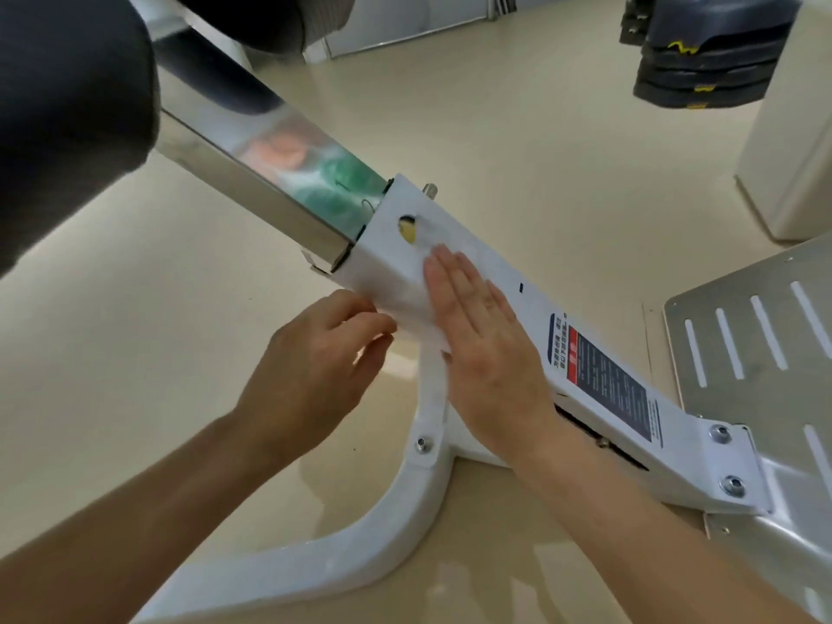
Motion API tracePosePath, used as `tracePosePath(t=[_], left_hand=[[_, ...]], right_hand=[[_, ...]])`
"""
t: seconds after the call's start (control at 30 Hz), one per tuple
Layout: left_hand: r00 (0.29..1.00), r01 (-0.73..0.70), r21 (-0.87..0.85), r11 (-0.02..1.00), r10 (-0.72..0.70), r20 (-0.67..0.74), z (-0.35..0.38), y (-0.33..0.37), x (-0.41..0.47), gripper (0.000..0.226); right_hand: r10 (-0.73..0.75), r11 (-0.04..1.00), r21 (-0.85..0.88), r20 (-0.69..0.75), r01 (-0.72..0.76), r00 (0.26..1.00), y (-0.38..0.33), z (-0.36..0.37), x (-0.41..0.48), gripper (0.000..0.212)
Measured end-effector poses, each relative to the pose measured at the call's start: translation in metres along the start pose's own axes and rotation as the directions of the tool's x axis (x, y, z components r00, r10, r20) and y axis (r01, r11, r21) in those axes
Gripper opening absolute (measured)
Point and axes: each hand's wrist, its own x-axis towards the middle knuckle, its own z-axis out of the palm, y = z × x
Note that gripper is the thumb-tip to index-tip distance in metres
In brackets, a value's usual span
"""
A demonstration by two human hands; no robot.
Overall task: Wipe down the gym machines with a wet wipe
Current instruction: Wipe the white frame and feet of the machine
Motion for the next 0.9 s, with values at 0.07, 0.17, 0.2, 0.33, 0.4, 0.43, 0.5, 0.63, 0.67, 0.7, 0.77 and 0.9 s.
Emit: tracePosePath(t=[0.07,0.17,0.2,0.33,0.4,0.43,0.5,0.63,0.67,0.7,0.77,0.9], left_hand=[[0.999,-0.031,-0.04,0.999,0.032,0.019,0.007,0.004,-0.008,0.01],[0.997,-0.019,-0.113,0.993,0.027,0.066,0.022,0.01,-0.02,0.016],[0.995,-0.015,-0.105,0.994,0.024,0.092,0.028,0.01,-0.025,0.018],[0.994,0.026,-0.059,0.998,-0.019,0.108,0.048,-0.008,-0.03,0.033],[0.997,0.052,-0.051,0.997,-0.049,0.066,0.053,-0.013,-0.025,0.039],[0.997,0.065,-0.05,0.997,-0.063,0.043,0.053,-0.012,-0.02,0.042],[0.994,0.108,-0.059,0.992,-0.106,0.036,0.054,-0.005,-0.008,0.048],[0.978,0.173,-0.026,0.984,-0.169,0.12,0.063,0.006,0.006,0.057],[0.972,0.195,-0.013,0.981,-0.191,0.138,0.067,0.007,0.005,0.052],[0.963,0.223,-0.008,0.975,-0.219,0.156,0.069,0.009,0.005,0.046],[0.942,0.272,0.015,0.962,-0.27,0.201,0.073,0.009,0.003,0.037],[0.884,0.258,0.142,0.956,-0.293,0.364,0.083,0.001,-0.004,0.036]], right_hand=[[-0.057,0.998,-0.032,-0.027,0.057,0.998,0.006,-0.002,-0.019,0.057],[-0.147,0.982,-0.119,0.025,0.149,0.989,0.009,-0.007,-0.03,0.054],[-0.17,0.973,-0.148,0.046,0.175,0.984,0.008,-0.008,-0.031,0.054],[-0.183,0.953,-0.212,0.166,0.216,0.969,0.003,-0.011,-0.024,0.066],[-0.142,0.966,-0.183,0.209,0.181,0.968,0.0,-0.013,-0.018,0.08],[-0.122,0.975,-0.157,0.207,0.156,0.971,-0.003,-0.013,-0.016,0.082],[-0.075,0.99,-0.107,0.155,0.092,0.985,-0.006,-0.011,-0.016,0.077],[0.026,0.999,-0.036,-0.019,-0.027,0.999,-0.006,-0.001,-0.02,0.058],[0.052,0.998,-0.018,-0.069,-0.053,0.996,-0.004,0.002,-0.023,0.055],[0.076,0.997,0.002,-0.122,-0.077,0.99,-0.002,0.005,-0.026,0.053],[0.124,0.992,0.029,-0.238,-0.121,0.963,0.002,0.008,-0.038,0.046],[0.181,0.979,-0.001,-0.435,-0.201,0.882,0.002,0.004,-0.055,0.022]])
